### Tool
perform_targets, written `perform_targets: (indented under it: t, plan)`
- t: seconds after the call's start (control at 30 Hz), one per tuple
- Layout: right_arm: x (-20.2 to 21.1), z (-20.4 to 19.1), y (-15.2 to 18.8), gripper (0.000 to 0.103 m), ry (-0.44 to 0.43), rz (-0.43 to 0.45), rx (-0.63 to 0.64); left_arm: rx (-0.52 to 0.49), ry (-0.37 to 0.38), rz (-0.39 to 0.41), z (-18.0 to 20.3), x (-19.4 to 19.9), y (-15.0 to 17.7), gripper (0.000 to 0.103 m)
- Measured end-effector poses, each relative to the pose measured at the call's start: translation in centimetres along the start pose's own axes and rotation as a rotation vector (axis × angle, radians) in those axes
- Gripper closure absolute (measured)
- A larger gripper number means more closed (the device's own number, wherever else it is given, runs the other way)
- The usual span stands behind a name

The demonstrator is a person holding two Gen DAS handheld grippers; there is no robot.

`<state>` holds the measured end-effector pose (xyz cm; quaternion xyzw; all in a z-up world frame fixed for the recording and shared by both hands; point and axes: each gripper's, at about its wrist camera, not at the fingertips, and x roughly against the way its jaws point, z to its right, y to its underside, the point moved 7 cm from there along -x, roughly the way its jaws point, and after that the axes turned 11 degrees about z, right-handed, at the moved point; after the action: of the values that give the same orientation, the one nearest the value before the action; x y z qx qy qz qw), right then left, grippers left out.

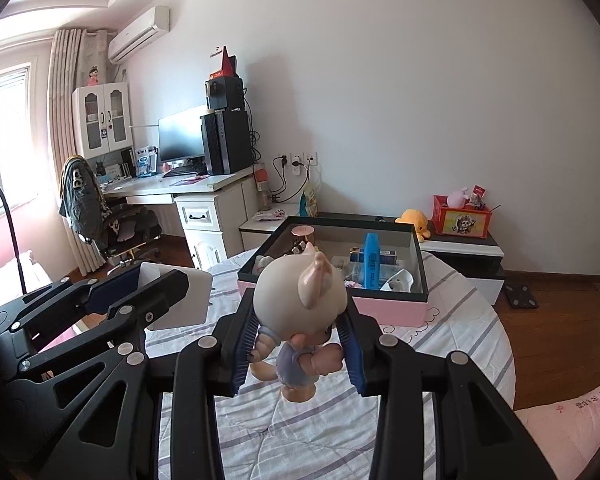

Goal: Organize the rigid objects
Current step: 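Carry charger and doll into the pink box and open both tools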

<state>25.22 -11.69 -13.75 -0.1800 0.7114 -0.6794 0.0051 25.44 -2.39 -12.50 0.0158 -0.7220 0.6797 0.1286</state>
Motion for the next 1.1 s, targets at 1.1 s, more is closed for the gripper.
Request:
perform_targets:
  t: [1.1]
  plan:
    - [-26.9, 9.5, 1.6, 0.063, 0.046, -0.312, 0.124, -0.191, -0.003, -0.328, -0.8, -33.2, 4.3, 0.079]
